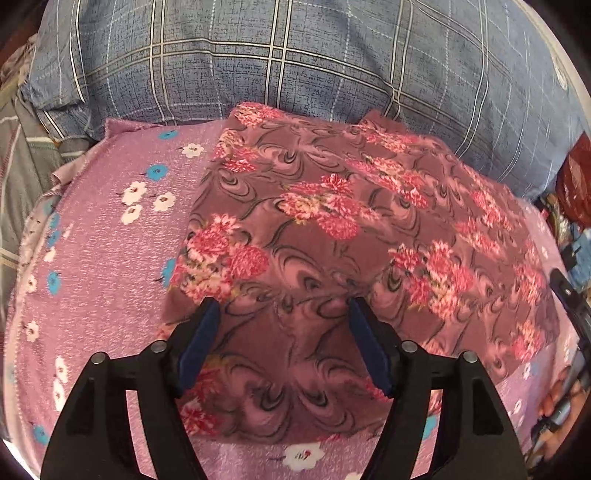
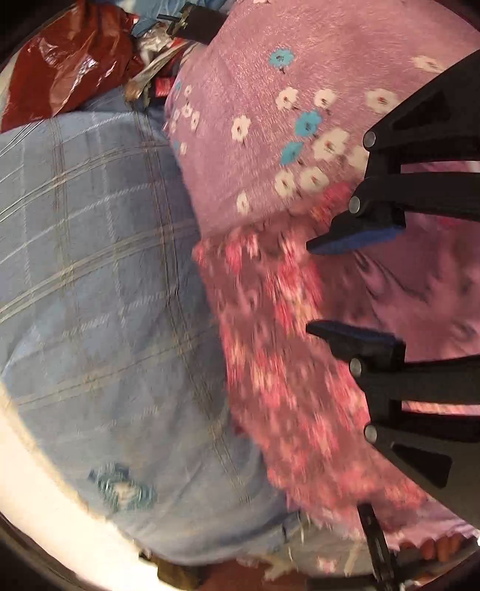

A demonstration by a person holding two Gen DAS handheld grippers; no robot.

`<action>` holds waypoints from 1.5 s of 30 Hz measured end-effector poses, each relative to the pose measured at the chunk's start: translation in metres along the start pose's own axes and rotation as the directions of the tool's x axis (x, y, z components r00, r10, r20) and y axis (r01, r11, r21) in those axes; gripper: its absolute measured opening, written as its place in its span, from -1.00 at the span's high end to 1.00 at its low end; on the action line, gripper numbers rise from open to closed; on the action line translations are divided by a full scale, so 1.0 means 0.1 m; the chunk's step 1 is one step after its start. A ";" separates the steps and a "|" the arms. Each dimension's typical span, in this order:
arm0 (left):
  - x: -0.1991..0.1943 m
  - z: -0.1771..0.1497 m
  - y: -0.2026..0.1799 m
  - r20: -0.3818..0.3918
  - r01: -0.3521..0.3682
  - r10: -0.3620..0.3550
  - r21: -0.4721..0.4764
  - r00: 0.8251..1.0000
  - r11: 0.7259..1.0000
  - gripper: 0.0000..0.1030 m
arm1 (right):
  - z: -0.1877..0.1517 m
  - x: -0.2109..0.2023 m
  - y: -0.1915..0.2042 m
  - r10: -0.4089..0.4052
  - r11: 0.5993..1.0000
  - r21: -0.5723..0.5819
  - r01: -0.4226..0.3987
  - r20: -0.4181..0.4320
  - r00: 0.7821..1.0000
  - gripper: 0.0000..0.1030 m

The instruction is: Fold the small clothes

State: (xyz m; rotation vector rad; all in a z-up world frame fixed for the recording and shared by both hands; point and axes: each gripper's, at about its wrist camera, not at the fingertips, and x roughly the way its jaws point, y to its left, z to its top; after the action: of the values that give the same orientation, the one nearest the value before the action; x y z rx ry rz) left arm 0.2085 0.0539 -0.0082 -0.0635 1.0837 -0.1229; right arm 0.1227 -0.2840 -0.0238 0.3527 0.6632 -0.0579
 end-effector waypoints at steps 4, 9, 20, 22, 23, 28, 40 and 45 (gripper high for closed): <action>0.00 -0.09 0.05 -0.025 -0.021 0.021 -0.008 0.999 1.000 -0.59 | -0.26 -0.02 0.10 -0.027 0.997 -0.067 0.023 -0.056 0.998 -0.23; -0.14 -0.24 0.20 -0.031 0.008 -0.008 0.005 0.999 1.000 -0.59 | -0.54 0.08 0.28 -0.171 0.960 -0.230 0.161 -0.026 0.985 -0.34; -0.22 -0.31 1.10 -0.079 0.178 -0.208 -0.285 0.975 0.942 -0.59 | -0.62 -0.18 0.64 -0.094 0.981 -0.175 0.082 -0.065 0.993 -0.40; -0.24 -0.32 1.09 -0.077 0.213 -0.246 -0.301 0.966 0.929 -0.59 | -0.66 -0.20 0.68 -0.090 0.981 -0.177 0.079 -0.054 0.995 -0.40; -0.25 -0.32 1.06 -0.079 0.227 -0.261 -0.299 0.962 0.927 -0.59 | -0.65 -0.21 0.66 -0.090 0.983 -0.163 0.081 -0.047 0.995 -0.40; -0.22 -0.34 0.97 -0.092 0.300 -0.344 -0.320 0.934 0.899 -0.59 | -0.40 -0.26 0.16 -0.132 0.991 0.027 0.132 -0.019 0.991 -0.40; -0.08 -0.20 0.73 -0.133 0.236 -0.286 -0.302 0.949 0.924 -0.59 | 0.23 0.34 -0.62 0.025 0.975 0.220 0.008 -0.146 0.989 0.28; 0.02 -0.19 0.68 -0.142 0.169 -0.209 -0.248 0.968 0.954 -0.59 | 0.36 0.17 -0.32 0.045 0.999 0.026 -0.043 -0.082 0.996 0.87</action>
State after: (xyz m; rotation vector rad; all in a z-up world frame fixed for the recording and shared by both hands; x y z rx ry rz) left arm 0.1976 0.1208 -0.0263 -0.3765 1.2554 -0.1753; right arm 0.1519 -0.3252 -0.0175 0.3950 0.7364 -0.0092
